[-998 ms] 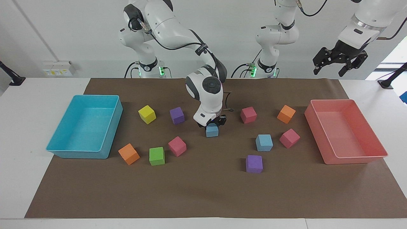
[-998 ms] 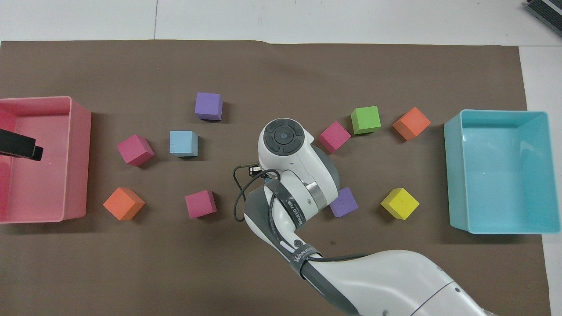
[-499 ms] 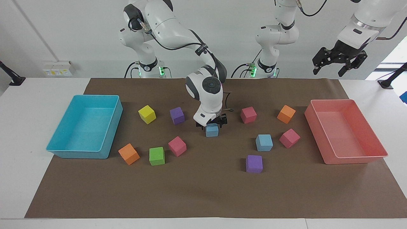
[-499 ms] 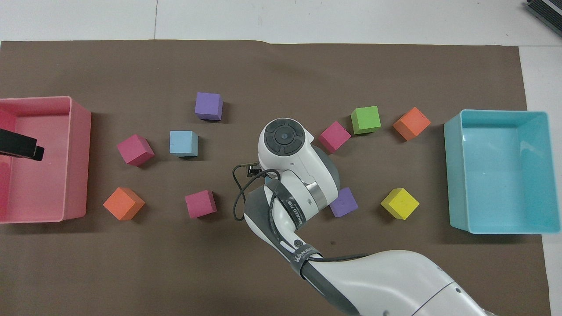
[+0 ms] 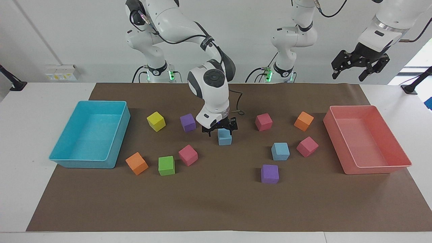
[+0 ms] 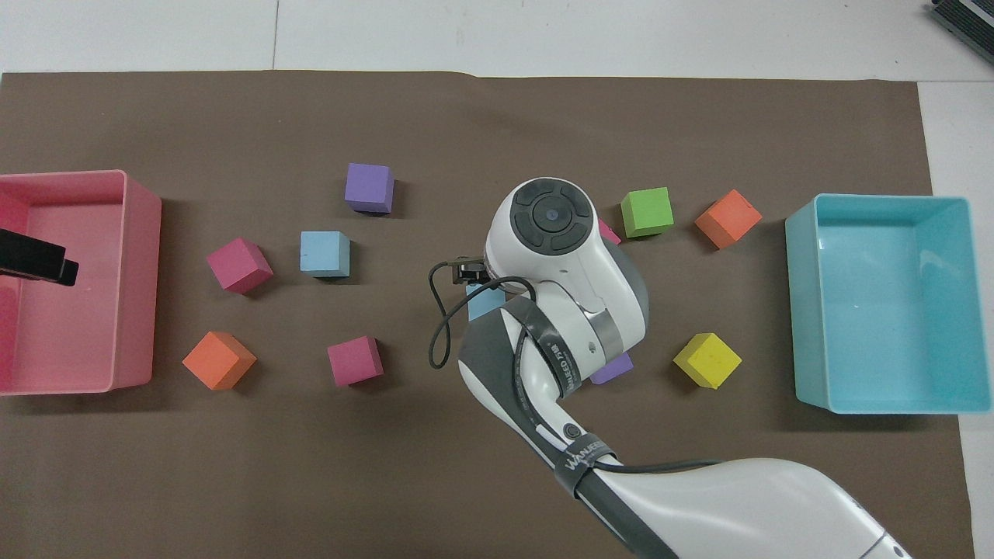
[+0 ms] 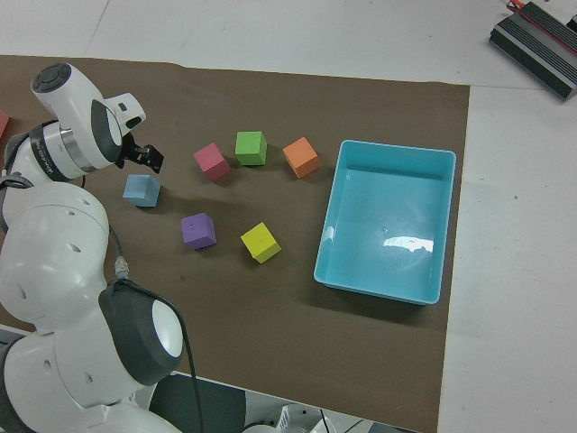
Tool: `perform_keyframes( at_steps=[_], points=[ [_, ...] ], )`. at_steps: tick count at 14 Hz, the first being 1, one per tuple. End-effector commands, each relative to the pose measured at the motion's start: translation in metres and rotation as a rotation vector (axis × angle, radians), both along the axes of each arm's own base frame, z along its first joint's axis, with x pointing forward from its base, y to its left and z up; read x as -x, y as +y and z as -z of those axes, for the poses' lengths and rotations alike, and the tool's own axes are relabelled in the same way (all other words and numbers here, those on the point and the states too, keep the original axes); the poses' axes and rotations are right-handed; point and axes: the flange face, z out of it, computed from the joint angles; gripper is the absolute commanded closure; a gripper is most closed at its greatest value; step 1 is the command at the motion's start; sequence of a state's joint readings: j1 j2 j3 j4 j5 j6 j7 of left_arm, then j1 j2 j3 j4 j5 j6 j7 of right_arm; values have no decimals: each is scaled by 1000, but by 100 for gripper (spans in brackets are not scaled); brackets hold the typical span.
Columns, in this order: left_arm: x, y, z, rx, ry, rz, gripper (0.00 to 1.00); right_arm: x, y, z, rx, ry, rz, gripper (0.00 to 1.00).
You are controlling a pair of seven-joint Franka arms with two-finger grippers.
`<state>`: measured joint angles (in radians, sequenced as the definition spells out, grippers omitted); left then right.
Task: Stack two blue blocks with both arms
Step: 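Lower the light blue cube at the table center and open the right gripper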
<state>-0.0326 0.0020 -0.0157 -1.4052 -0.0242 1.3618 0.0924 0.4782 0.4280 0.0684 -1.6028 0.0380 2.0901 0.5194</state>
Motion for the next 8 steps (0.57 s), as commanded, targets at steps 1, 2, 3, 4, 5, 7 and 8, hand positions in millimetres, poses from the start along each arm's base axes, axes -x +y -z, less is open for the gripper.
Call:
perform_keyframes(
  at_steps=[1,2,3,4,5,7,8],
  points=[
    [9,1,0,-5,10,-2,0,-5,-32,-30,-21,-2,20,0],
    [9,1,0,-7,9,1,0,-9,-45,-40,-23,-5,30,0],
    [9,1,-1,-6,2,1,0,-12,-57,-43,-27,4,23,0],
    [8,-2,0,-6,-3,8,0,-15,-64,-43,-60,23,13,0],
    [6,-2,-1,-5,-15,8,0,-18,-71,-43,-113,42,6,0],
    [-2,-4,2,-2,-44,11,0,-21,-83,-36,-191,70,-15,0],
    [-4,-9,6,-3,-44,18,0,-19,-85,-35,-221,79,-19,13]
  ],
)
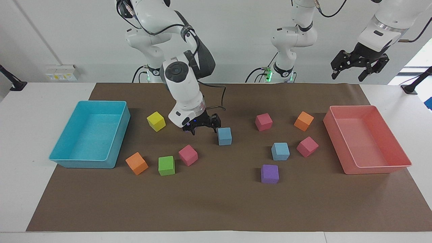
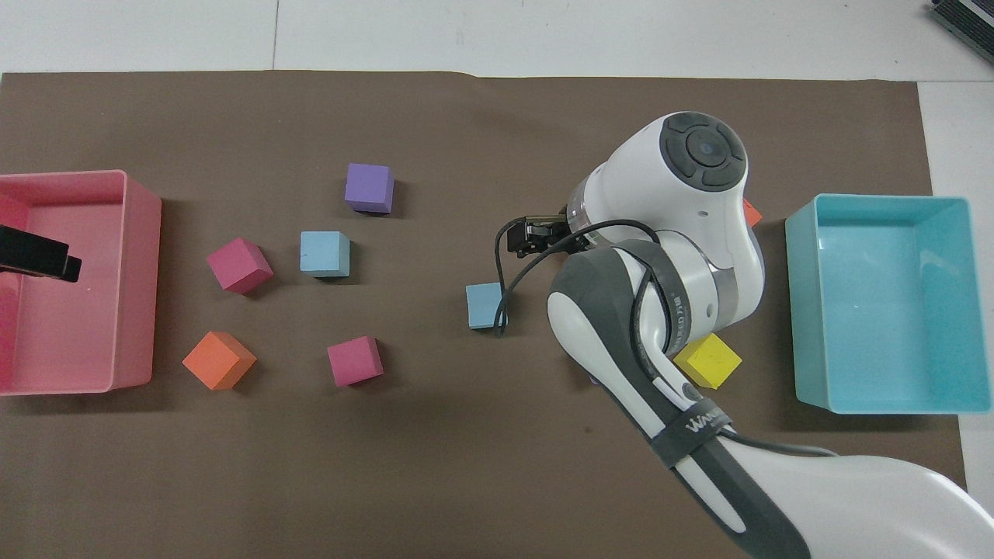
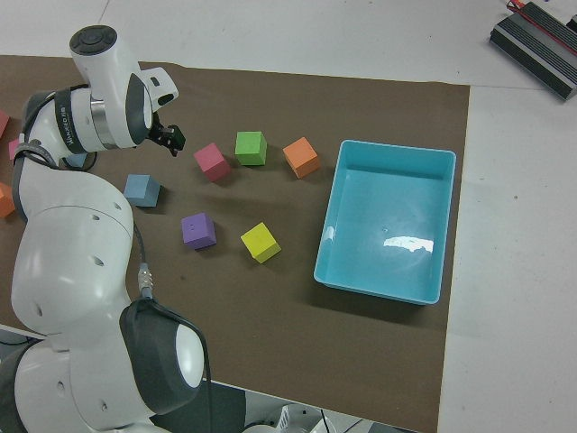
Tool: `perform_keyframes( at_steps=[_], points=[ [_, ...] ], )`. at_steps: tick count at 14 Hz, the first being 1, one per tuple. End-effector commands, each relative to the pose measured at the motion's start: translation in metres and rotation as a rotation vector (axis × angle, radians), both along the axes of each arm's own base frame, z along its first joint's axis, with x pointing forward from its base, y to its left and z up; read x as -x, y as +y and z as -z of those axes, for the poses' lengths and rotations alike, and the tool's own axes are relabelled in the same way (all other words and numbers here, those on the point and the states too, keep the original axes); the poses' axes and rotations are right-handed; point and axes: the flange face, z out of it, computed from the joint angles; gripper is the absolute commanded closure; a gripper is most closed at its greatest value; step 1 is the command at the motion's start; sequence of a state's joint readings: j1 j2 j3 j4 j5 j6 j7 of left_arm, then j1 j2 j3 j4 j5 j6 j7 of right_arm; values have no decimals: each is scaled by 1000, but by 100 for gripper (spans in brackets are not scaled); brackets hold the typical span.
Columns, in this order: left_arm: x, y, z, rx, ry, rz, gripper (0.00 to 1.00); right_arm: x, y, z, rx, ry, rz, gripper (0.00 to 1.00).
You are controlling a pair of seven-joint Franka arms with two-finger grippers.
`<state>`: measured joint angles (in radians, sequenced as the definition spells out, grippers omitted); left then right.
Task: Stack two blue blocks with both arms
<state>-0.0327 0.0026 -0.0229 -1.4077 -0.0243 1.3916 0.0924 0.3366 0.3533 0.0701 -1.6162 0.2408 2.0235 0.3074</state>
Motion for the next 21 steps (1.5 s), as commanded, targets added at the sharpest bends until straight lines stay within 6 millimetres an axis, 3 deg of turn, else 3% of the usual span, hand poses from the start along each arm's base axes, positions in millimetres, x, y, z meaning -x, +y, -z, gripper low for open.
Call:
perform_keyframes(
  at_steps=[1,3,5,9,13,21],
  points=[
    [-4,-12,12,-3,-26,17,0,9,-10,10,-78,34,-34,30],
    [-12,-17,30,-2,-50,-4,0,13,-14,24,-111,56,-61,62],
    [-24,-39,52,2,-68,-15,0,15,-21,35,-148,66,-28,100],
    [-32,-52,102,6,-85,-13,0,26,-39,73,-207,53,-92,100],
    [-35,-64,147,9,-105,-1,0,25,-41,89,-251,49,-97,100],
    [-54,-112,241,22,-143,-74,0,34,-46,128,-359,48,-39,100]
  ],
)
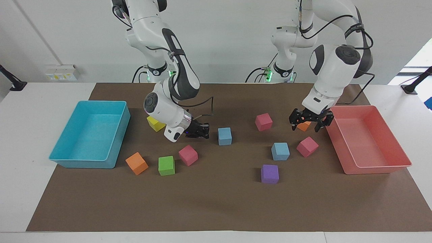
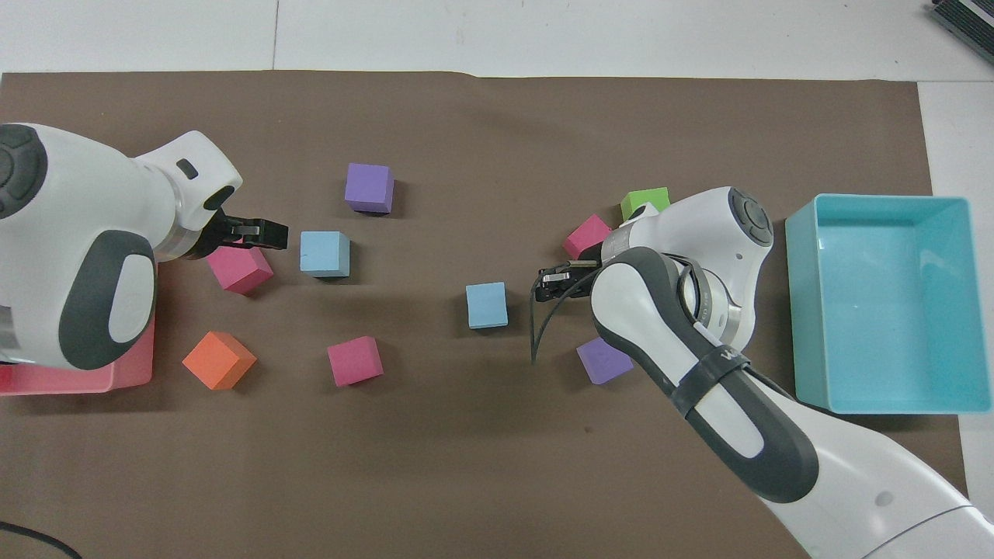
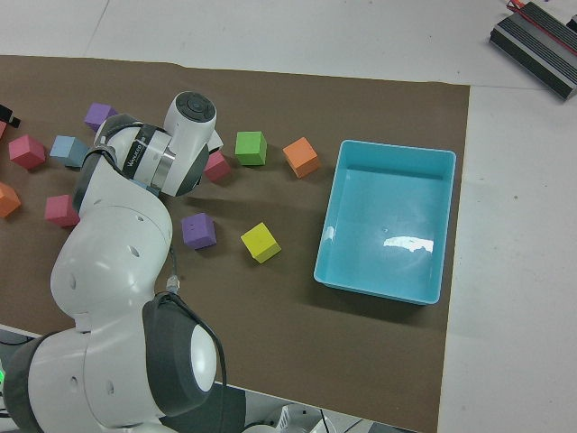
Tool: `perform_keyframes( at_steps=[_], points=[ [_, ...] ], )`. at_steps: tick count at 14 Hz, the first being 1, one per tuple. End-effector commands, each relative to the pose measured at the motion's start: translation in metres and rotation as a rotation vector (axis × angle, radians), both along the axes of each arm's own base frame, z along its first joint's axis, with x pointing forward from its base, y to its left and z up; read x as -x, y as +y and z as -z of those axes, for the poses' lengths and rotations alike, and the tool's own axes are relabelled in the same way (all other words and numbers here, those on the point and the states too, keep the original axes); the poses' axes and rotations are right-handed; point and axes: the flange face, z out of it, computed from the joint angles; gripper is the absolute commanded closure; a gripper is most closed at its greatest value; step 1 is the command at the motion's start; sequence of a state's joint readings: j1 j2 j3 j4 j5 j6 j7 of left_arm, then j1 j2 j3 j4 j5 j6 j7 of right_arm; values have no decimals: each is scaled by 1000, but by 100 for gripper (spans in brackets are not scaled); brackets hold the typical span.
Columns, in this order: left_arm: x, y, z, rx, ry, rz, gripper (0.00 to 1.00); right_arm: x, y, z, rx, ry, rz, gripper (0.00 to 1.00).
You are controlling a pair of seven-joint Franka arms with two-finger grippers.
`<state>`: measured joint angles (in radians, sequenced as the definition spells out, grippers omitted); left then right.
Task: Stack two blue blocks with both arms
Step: 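Lower the left gripper onto the other light blue cube and grasp it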
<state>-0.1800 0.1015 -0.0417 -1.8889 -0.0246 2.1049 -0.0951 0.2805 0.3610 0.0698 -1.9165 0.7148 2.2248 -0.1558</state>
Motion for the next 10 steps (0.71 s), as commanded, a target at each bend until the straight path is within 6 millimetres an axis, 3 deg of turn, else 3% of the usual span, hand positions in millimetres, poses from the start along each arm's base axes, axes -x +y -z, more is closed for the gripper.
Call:
perform_keyframes(
  at_steps=[1,6,10],
  points=[
    [-7,-18,30,-2,-22,-43,0,3,-7,12,-40,-26,24,100],
    [-20,-31,73,20,-48,-113,0,5,-9,26,-75,-13,42,100],
    [-22,-37,95,25,-49,-135,0,5,-8,29,-90,-11,43,100]
  ],
)
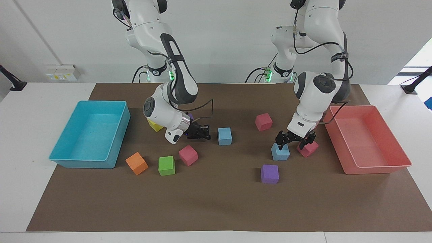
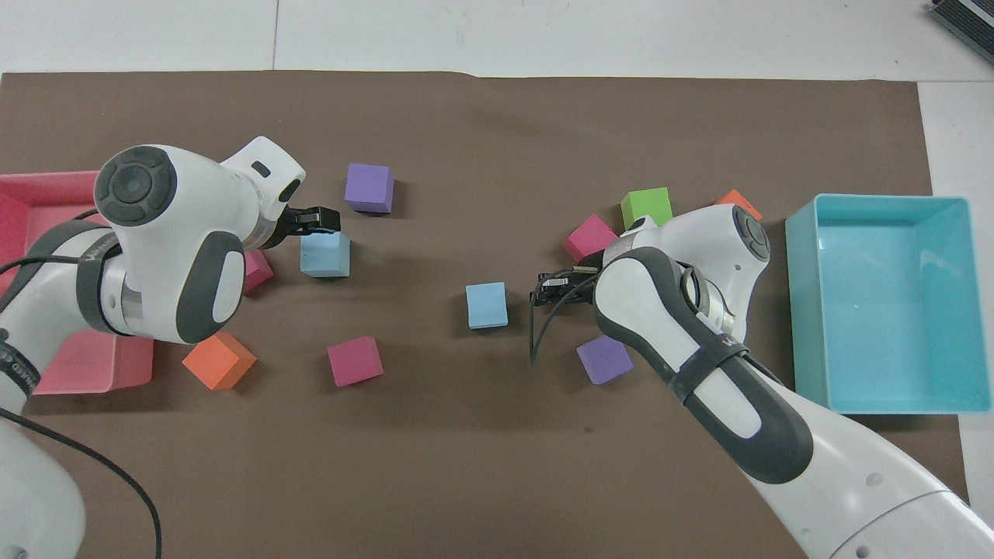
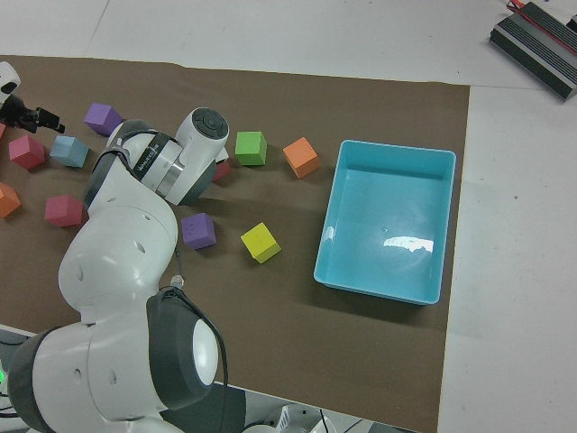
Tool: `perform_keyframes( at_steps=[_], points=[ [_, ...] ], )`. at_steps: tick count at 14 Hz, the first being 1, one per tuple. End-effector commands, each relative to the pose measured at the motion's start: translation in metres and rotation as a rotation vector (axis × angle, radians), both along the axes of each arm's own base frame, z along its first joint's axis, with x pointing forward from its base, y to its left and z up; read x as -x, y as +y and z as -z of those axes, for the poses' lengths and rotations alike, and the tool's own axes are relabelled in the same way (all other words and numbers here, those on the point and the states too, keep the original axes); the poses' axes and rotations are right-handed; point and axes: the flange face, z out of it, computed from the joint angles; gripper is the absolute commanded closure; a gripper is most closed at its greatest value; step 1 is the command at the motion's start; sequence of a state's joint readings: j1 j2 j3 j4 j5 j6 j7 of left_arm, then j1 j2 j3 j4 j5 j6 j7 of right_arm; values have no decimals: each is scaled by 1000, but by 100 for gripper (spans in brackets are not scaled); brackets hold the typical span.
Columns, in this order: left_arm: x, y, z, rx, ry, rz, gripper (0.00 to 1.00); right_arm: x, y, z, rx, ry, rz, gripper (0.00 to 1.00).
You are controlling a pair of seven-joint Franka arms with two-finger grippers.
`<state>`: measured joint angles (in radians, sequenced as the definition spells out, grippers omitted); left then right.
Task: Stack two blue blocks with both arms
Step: 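Lower the left gripper onto the other light blue cube and grasp it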
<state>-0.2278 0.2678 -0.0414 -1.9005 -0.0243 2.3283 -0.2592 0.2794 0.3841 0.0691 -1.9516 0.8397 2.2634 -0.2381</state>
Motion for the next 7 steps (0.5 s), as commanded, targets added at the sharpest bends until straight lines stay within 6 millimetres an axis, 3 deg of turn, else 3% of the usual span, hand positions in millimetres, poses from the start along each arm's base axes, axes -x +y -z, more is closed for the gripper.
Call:
perform_keyframes(
  at_steps=[1,7],
  points=[
    [5,-8,17,-9,-17,-9,0,-1,-5,4,-36,-16,19,100],
    [19,-16,43,-6,-13,-11,0,0,-4,11,-64,-15,28,100]
  ],
)
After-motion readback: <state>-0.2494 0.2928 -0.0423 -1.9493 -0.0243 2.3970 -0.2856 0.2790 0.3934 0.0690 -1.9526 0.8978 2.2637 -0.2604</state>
